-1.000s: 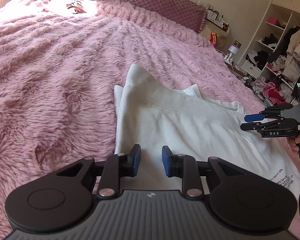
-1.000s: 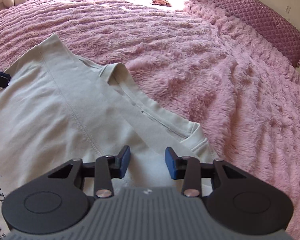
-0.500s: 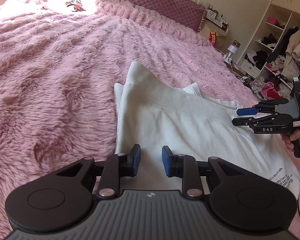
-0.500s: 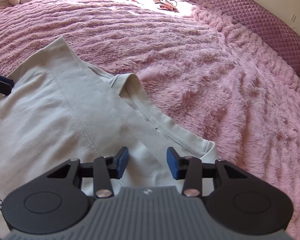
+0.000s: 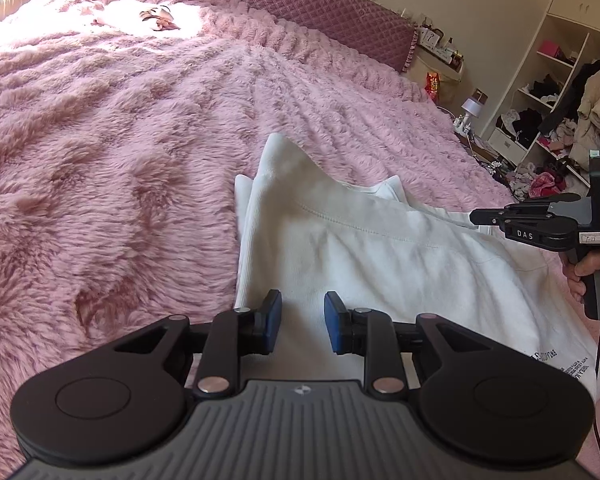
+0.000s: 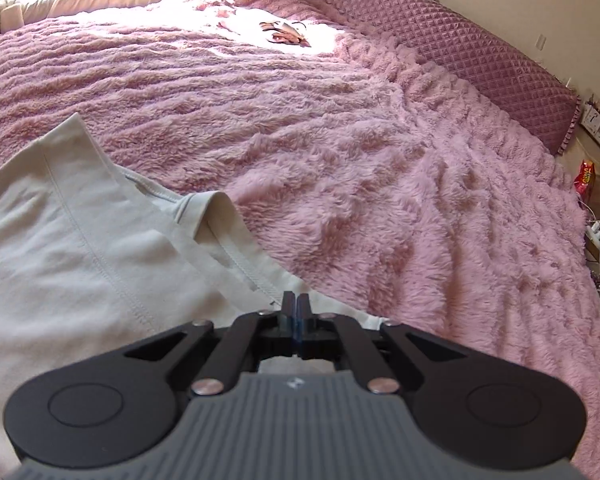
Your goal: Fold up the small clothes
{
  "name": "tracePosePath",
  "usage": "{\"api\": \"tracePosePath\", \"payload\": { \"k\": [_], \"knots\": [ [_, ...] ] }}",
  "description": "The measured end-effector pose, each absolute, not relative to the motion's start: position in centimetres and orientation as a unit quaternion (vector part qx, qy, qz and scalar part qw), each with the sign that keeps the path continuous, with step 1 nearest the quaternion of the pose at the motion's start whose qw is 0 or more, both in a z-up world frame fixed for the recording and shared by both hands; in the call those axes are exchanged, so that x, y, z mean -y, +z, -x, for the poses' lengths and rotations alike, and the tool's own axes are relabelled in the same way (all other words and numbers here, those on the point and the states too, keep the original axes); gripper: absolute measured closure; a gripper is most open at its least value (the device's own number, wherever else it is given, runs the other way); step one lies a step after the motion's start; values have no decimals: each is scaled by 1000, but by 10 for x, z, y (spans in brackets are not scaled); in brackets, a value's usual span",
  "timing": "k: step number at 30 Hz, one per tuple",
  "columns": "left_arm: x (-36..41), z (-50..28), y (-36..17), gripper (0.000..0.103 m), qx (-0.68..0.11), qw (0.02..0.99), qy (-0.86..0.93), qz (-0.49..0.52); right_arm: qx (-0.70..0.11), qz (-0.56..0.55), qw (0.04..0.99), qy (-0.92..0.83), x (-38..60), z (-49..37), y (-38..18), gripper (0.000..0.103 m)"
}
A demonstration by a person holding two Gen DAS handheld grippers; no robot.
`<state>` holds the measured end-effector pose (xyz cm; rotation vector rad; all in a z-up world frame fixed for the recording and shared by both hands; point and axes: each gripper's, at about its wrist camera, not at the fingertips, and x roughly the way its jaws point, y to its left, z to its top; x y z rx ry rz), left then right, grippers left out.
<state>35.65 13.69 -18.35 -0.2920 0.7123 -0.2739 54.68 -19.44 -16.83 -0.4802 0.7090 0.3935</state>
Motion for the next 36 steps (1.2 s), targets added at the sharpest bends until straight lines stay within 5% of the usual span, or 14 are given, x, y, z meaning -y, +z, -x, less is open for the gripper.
{"api": "tracePosePath", "payload": {
  "k": [12, 15, 23, 29, 30, 32, 34, 36],
  "knots": [
    [-145, -341, -166, 72, -332, 921, -131, 155, -318, 105, 922, 197, 295, -459, -127, 100],
    [-157, -316, -159, 72, -326, 921, -134, 166, -323, 58, 930, 167, 342, -413, -117, 84],
    [-194, -261, -159, 57, -337, 908, -154, 196, -362, -21, 925, 111, 419, -304, -134, 72],
    [-202, -266, -179, 55, -377, 882, -151, 240, -396, -82, 908, 105, 431, -287, -167, 66],
    [-202, -268, -183, 52, -385, 877, -153, 245, -397, -90, 907, 109, 429, -287, -170, 72],
    [-198, -274, -188, 50, -396, 872, -150, 246, -398, -95, 904, 119, 422, -288, -172, 103],
    [-194, -278, -189, 52, -394, 871, -158, 249, -393, -95, 907, 120, 417, -287, -171, 103],
    [-190, -280, -187, 76, -393, 871, -167, 241, -385, -89, 911, 117, 414, -285, -165, 103]
  ]
}}
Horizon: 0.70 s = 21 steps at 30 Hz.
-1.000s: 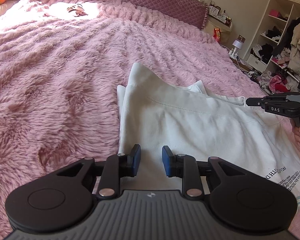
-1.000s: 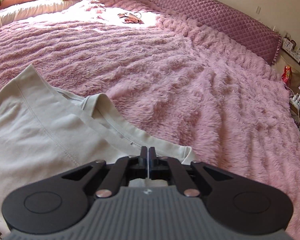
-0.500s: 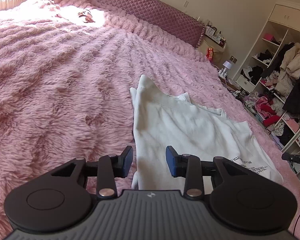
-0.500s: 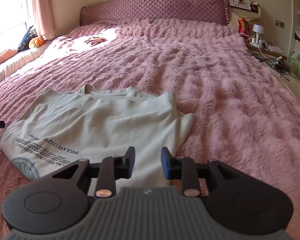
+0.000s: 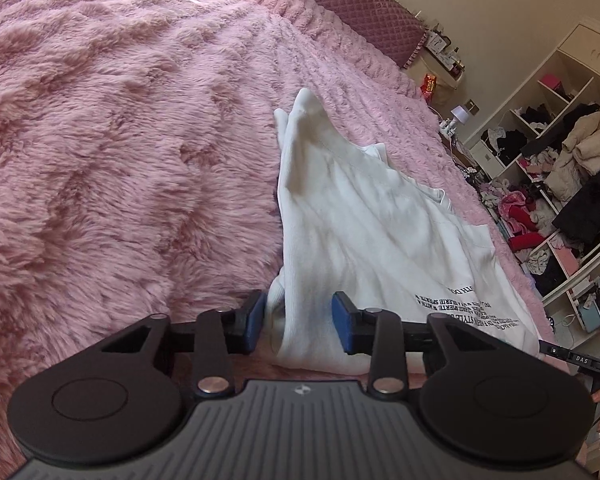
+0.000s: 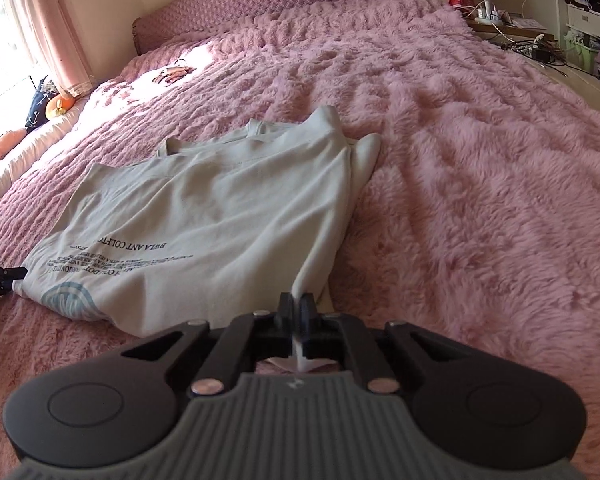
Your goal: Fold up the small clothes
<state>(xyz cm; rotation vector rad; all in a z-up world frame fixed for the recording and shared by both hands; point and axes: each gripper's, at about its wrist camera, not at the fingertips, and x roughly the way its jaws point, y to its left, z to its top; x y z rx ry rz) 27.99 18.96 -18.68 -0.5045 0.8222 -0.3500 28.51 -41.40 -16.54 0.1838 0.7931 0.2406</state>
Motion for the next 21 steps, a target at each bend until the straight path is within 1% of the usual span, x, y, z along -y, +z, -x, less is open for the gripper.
{"api": "tracePosePath", "payload": {
  "k": [1, 2, 5, 7, 9, 13, 15, 17, 20, 21],
  "knots": [
    [-187, -280, -186, 90, -396, 871, -170, 236, -380, -87, 914, 117, 413, -283, -162, 103],
    [-185, -280, -184, 95, -397, 869, -176, 239, -375, -83, 917, 113, 413, -281, -158, 103],
    [-191, -275, -177, 95, -384, 868, -176, 262, -360, -84, 923, 104, 420, -276, -145, 103],
    [-194, -272, -170, 95, -374, 869, -180, 270, -352, -90, 926, 105, 424, -270, -139, 103],
    [-190, -271, -165, 96, -378, 877, -169, 245, -350, -88, 927, 103, 425, -265, -139, 103],
    [-177, -283, -184, 96, -443, 867, -133, 186, -376, -93, 918, 85, 430, -264, -164, 103],
    [-174, -286, -192, 95, -450, 865, -123, 183, -389, -106, 912, 73, 433, -264, -184, 103],
    [-172, -288, -191, 87, -455, 865, -118, 175, -393, -121, 909, 67, 435, -263, -196, 103],
    [-179, -287, -182, 81, -457, 862, -124, 179, -399, -130, 905, 70, 434, -263, -198, 103],
    [-181, -286, -177, 79, -455, 862, -124, 183, -398, -132, 905, 69, 435, -263, -194, 98]
  ]
}}
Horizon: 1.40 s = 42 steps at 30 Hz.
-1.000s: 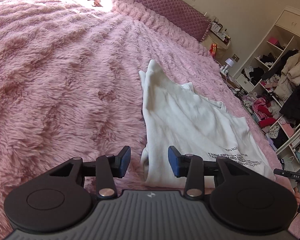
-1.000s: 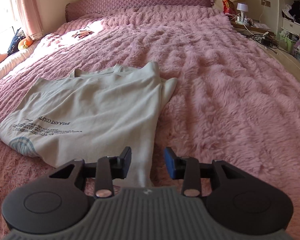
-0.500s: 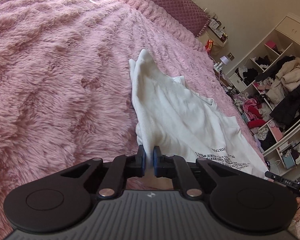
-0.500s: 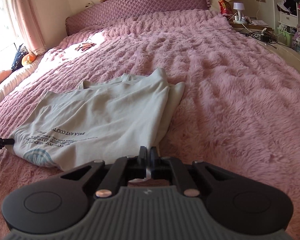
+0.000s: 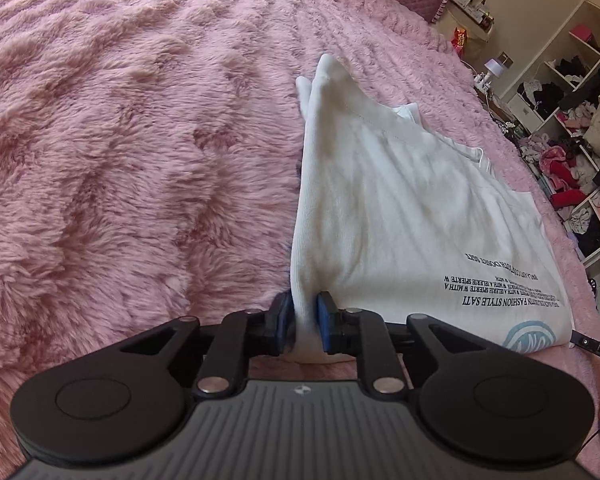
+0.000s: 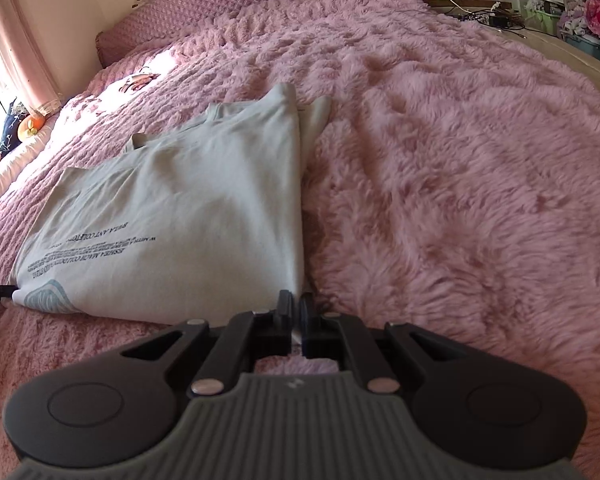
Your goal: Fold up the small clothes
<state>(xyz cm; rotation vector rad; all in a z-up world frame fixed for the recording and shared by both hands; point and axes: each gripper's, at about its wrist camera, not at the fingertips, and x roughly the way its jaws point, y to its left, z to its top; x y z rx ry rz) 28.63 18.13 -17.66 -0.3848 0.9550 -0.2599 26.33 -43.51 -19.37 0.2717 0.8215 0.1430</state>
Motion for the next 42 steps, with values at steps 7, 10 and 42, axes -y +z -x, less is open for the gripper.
{"api": "tracePosePath", "payload": {
  "k": [7, 10, 42],
  "knots": [
    [-183, -301, -144, 69, -414, 890, -109, 157, -306, -85, 943, 97, 428, -303, -137, 70],
    [-173, -318, -141, 69, -385, 898, -113, 183, -287, -68, 951, 87, 417, -355, -135, 70],
    [-124, -351, -154, 69, -386, 897, -160, 143, -310, -147, 939, 26, 418, -399, -172, 61]
  ]
}}
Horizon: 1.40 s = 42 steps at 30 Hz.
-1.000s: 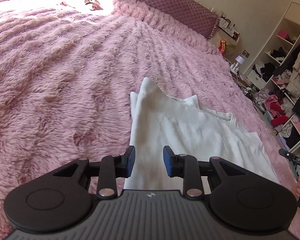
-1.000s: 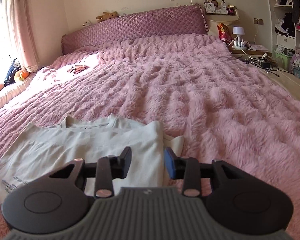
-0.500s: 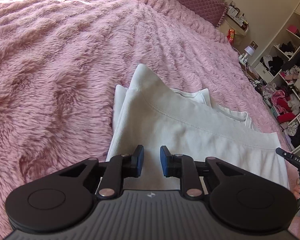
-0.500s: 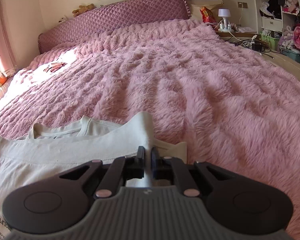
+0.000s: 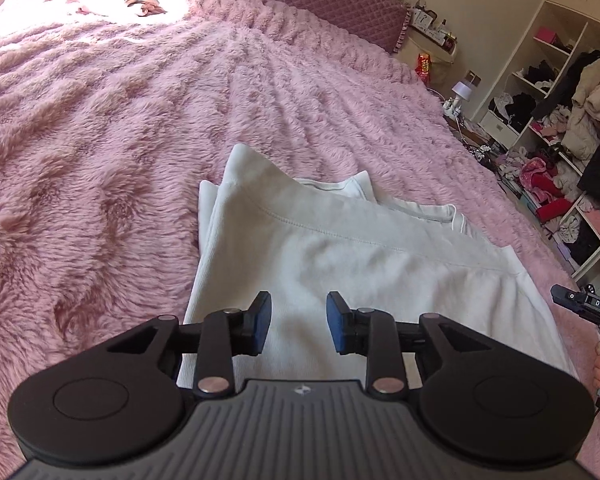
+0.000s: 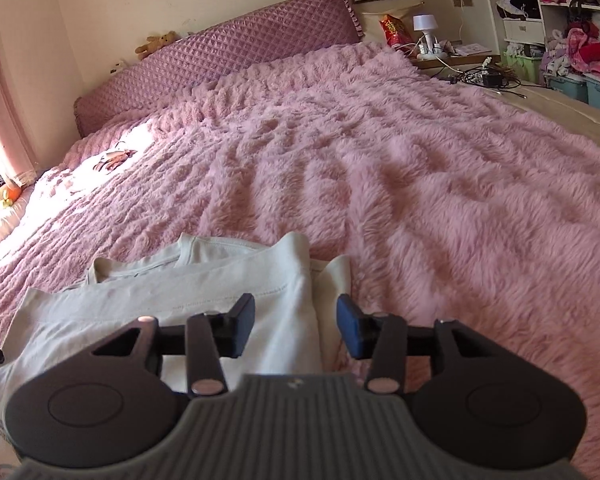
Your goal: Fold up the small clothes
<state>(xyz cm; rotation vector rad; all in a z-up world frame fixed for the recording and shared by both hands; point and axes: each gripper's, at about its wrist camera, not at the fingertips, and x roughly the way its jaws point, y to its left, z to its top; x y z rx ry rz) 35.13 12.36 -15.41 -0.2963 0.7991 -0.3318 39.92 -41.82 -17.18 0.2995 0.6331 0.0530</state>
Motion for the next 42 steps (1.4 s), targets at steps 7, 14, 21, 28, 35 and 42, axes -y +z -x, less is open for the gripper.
{"api": "tracePosePath", "payload": {
  "k": [7, 14, 21, 28, 35, 42],
  "knots": [
    [-120, -331, -165, 67, -408, 887, -163, 142, -374, -164, 910, 74, 436, -371, -189, 89],
    [-117, -330, -180, 65, -411, 889, -161, 119, -360, -156, 919, 38, 433, -352, -185, 103],
    [-117, -327, -175, 64, -409, 890, -157, 125, -376, -130, 917, -11, 413, -350, -199, 88],
    [-145, -330, -148, 55, -406, 889, -162, 138, -293, 42, 955, -23, 335, -313, -157, 68],
    [-195, -358, -146, 50, -408, 877, -115, 227, -271, 93, 942, 178, 192, -266, -136, 62],
    [-196, -381, -152, 47, -416, 878, -92, 219, -268, 147, 905, 295, 59, -237, -166, 50]
  ]
}}
